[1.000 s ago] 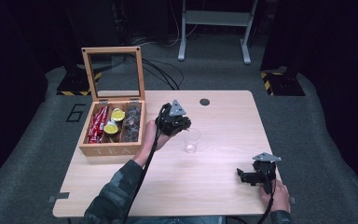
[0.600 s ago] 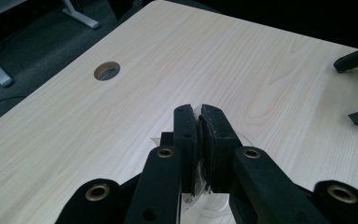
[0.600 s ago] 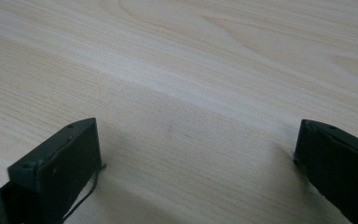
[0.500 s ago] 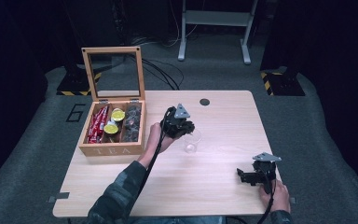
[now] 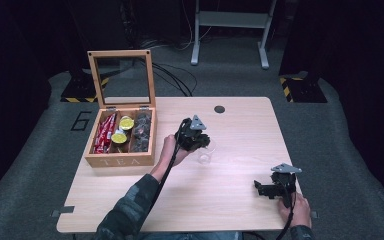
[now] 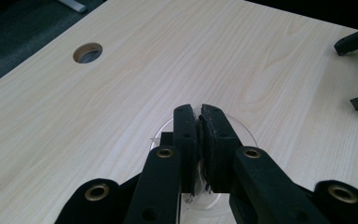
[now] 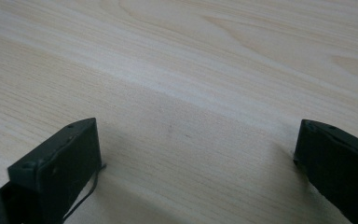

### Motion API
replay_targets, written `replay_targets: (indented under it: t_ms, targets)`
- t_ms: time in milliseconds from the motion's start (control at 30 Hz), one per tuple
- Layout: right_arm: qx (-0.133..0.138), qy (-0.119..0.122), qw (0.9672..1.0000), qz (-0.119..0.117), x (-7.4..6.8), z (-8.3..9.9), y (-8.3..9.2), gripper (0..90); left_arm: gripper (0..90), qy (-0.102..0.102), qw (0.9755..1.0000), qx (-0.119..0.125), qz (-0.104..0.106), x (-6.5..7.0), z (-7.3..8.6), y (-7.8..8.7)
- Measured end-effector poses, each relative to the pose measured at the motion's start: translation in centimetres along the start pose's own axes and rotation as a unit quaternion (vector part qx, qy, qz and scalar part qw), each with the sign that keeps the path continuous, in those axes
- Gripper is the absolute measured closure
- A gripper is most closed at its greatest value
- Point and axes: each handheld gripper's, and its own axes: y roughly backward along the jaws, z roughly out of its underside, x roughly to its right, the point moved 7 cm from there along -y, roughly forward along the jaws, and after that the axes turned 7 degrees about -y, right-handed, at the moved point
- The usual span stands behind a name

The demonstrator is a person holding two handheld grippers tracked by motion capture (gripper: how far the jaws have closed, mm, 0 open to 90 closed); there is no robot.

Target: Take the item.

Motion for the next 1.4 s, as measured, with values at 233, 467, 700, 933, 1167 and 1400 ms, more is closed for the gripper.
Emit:
replay_targets:
  t_ms: [233, 467, 700, 933, 1167, 1400]
  targets:
    - [0.000, 0.000, 1.0000, 0.000, 0.0, 0.0, 0.0, 0.0, 84.3, 0.003, 0.9999, -0.006, 0.009, 0.1, 0.5, -0.7]
    - [0.000, 0.000, 1.0000, 0.000, 0.0, 0.0, 0.0, 0.0, 83.9, 0.005, 0.9997, -0.013, 0.020, 0.4, 0.8, -1.1]
    - [0.000, -0.001, 1.0000, 0.000, 0.0, 0.0, 0.0, 0.0, 68.5, 0.021, 0.9989, -0.019, 0.038, 1.1, 1.1, -1.3]
    - [0.000, 0.000, 1.0000, 0.000, 0.0, 0.0, 0.0, 0.0, 37.4, 0.025, 0.9991, -0.010, 0.031, 1.0, 0.8, 0.1]
    - [0.000, 0.000, 1.0000, 0.000, 0.0, 0.0, 0.0, 0.0, 14.6, 0.043, 0.9986, -0.004, 0.030, 0.5, 1.1, 2.6]
    - [0.000, 0.000, 1.0000, 0.000, 0.0, 0.0, 0.0, 0.0, 8.3, 0.057, 0.9982, 0.000, 0.018, -0.3, 2.3, 4.6]
